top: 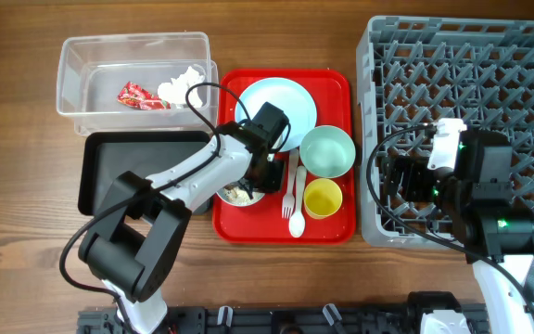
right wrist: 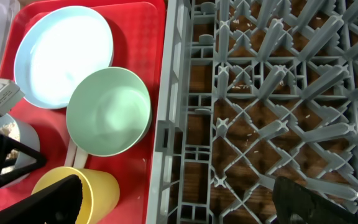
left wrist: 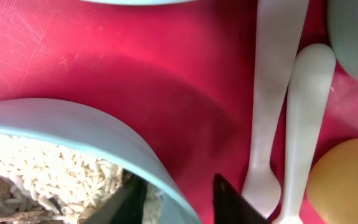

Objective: Sort waste into correct bins and load items into the dishwasher rack
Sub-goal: 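Grasp the rim of the blue rice bowl with the left gripper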

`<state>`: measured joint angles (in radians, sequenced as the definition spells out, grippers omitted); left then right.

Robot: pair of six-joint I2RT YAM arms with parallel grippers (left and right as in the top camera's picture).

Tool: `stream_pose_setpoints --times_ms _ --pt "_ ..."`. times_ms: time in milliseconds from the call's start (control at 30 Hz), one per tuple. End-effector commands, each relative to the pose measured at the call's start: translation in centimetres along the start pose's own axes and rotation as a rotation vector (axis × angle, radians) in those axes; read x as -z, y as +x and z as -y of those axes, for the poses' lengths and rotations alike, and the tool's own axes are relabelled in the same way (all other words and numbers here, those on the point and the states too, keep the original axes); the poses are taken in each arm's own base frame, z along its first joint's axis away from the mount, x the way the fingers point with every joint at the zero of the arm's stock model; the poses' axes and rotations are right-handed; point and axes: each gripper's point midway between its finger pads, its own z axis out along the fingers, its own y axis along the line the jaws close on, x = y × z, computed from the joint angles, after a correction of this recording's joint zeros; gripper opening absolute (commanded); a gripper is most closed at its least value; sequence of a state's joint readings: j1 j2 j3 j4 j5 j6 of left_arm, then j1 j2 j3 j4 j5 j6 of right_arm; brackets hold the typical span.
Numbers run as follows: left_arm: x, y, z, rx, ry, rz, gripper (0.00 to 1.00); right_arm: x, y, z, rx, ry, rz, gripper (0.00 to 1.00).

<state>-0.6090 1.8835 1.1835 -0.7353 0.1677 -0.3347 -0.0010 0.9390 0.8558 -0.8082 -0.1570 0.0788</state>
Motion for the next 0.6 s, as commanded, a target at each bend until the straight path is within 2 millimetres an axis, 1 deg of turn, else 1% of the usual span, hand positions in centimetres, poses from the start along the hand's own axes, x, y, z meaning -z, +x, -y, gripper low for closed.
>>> stream_pose_setpoints --times_ms 0,33,133,400,567 --pt "0.3 -0.1 -0.8 -0.008 -0.053 0.019 0.39 0.5 -0.8 -0.5 0.002 -0.02 0.019 1.0" --pt "1.0 -0.5 -1.0 -0.011 -0.069 0.042 0.4 0.5 -0.8 -0.5 0.002 -0.019 0.019 1.0" --pt "2.7 -1.7 -0.2 -0.019 -0.046 0.106 0.41 0.5 -0.8 -0.5 0.002 -0.02 0.019 1.0" --pt "2.8 -2.5 0.4 -0.03 -0.026 0.146 0.4 0.5 -0.8 -0.5 0.002 -0.02 0.019 1.0" --pt "2.6 -2.8 0.6 0.011 -0.018 0.155 0.4 0.5 -0.8 -0.5 0.002 -0.019 0.019 1.0"
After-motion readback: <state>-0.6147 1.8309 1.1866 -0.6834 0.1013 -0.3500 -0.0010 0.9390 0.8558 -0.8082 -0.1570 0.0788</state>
